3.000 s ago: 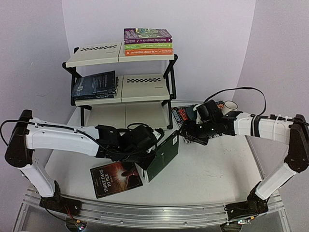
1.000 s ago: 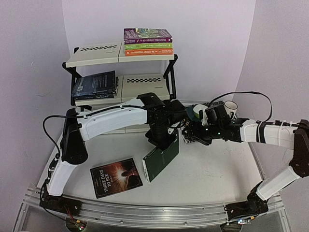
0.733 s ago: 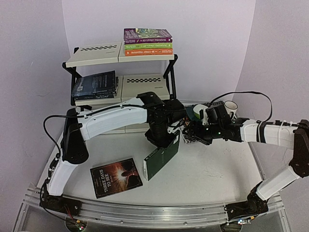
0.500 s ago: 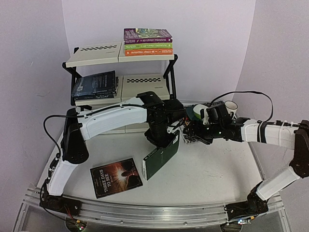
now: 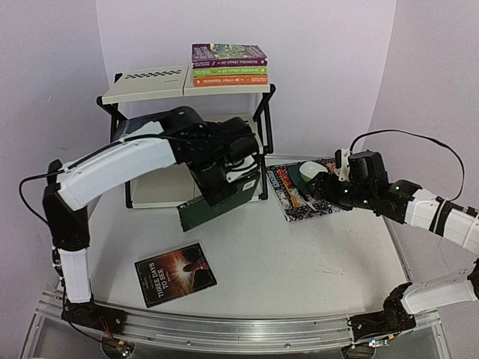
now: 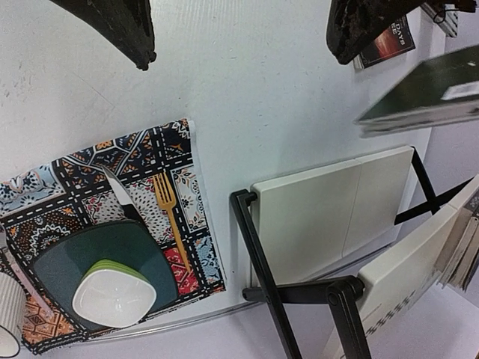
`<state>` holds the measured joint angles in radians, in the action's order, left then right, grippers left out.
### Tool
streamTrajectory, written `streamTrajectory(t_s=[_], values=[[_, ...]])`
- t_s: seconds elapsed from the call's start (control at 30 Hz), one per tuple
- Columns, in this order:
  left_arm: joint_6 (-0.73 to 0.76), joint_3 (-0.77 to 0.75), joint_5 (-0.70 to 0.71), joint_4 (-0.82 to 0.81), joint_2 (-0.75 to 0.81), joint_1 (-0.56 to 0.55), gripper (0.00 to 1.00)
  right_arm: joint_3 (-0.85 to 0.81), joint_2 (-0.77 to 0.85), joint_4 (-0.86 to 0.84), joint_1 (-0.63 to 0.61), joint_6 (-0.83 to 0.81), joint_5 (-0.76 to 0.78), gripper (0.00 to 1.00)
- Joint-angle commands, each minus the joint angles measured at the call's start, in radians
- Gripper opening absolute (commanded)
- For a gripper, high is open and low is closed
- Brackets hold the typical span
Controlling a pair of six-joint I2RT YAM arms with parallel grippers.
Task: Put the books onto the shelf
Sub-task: Pick up the book at the center of the board, then place the book in the book pile on the shelf.
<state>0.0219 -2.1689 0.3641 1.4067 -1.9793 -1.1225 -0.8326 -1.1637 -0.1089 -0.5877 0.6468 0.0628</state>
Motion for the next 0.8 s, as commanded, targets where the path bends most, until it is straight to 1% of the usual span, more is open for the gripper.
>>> streamTrajectory(t_s=[0.0, 0.07, 0.17, 0.27, 0.33, 0.4, 0.43, 0.47, 0.5, 0.57, 0.6, 0.67, 0.77], values=[[0.298, 0.053, 0.218, -0.016, 0.188, -0.035, 0.0, -0.006, 0.041, 0.055, 0.006, -0.047, 0.051, 0.8], [0.381, 0.077, 0.247, -0.022, 0.22, -0.037, 0.0, -0.001, 0.049, 0.056, 0.006, -0.045, 0.051, 0.8], [0.454, 0.07, 0.312, -0.033, 0.259, -0.037, 0.0, 0.004, 0.061, 0.06, 0.006, -0.051, 0.048, 0.8], [0.586, 0.076, 0.273, -0.06, 0.311, -0.037, 0.0, 0.007, 0.073, 0.062, 0.006, -0.057, 0.048, 0.8], [0.715, 0.128, 0.255, -0.125, 0.369, -0.037, 0.0, 0.007, 0.075, 0.063, 0.006, -0.058, 0.04, 0.8], [0.847, 0.244, 0.328, -0.289, 0.443, -0.037, 0.0, 0.007, 0.076, 0.063, 0.006, -0.06, 0.032, 0.8], [0.919, 0.313, 0.377, -0.407, 0.478, -0.037, 0.0, 0.007, 0.077, 0.063, 0.006, -0.059, 0.029, 0.8], [1.042, 0.421, 0.416, -0.539, 0.519, -0.036, 0.0, 0.009, 0.079, 0.063, 0.007, -0.06, 0.025, 0.8], [1.14, 0.497, 0.437, -0.662, 0.554, -0.036, 0.0, 0.009, 0.08, 0.063, 0.008, -0.06, 0.022, 0.8], [1.286, 0.61, 0.426, -0.875, 0.627, -0.031, 0.0, 0.009, 0.084, 0.063, 0.008, -0.062, 0.016, 0.8], [1.328, 0.639, 0.406, -0.948, 0.656, -0.026, 0.0, 0.01, 0.086, 0.063, 0.007, -0.065, 0.014, 0.8], [1.355, 0.656, 0.362, -1.023, 0.707, -0.013, 0.0, 0.009, 0.089, 0.063, 0.007, -0.068, 0.009, 0.8], [1.373, 0.643, 0.336, -1.044, 0.736, -0.006, 0.0, 0.006, 0.091, 0.067, 0.009, -0.076, 0.004, 0.8]])
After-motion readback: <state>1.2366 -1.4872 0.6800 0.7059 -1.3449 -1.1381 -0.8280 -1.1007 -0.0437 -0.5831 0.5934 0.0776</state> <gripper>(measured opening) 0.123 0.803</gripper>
